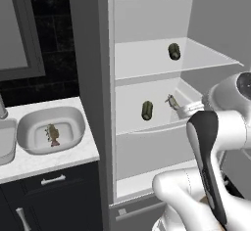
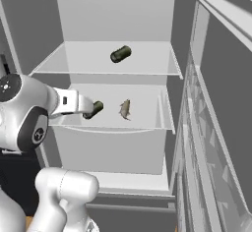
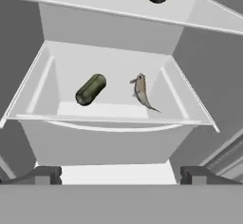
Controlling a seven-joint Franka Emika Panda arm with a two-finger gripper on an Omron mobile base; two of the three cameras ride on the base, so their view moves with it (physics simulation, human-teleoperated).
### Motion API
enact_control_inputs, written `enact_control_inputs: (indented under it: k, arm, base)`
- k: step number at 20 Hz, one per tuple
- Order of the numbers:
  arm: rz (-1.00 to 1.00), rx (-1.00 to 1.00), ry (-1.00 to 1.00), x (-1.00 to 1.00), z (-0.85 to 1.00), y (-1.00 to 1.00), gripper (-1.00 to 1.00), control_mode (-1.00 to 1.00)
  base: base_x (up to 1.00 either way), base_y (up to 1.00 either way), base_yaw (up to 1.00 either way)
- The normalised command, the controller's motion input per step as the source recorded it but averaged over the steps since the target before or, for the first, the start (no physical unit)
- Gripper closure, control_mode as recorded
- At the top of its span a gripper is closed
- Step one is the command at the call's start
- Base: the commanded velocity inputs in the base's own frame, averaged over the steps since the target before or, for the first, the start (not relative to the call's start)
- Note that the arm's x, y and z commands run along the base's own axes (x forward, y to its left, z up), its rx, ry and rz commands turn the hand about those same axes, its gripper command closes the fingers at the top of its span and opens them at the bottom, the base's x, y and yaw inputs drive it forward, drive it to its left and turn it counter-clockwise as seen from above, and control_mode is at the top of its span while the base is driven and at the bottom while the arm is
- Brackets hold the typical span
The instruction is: Place one cucumber and one fish in each tupperware on the nearby counter, to pack two identical lunches.
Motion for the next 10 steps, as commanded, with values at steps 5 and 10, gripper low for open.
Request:
enact_control_inputs:
  k: [5, 10]
  arm:
    - [-0.06, 0.02, -0.13, -0.24, 0.89, -0.28, -1.00, -1.00]
    - [-0.08, 0.05, -0.16, 0.04, 0.98, -0.02, -1.00, -1.00]
  base:
    - [0.00, 0.00, 0.00]
    - [0.00, 0.00, 0.00]
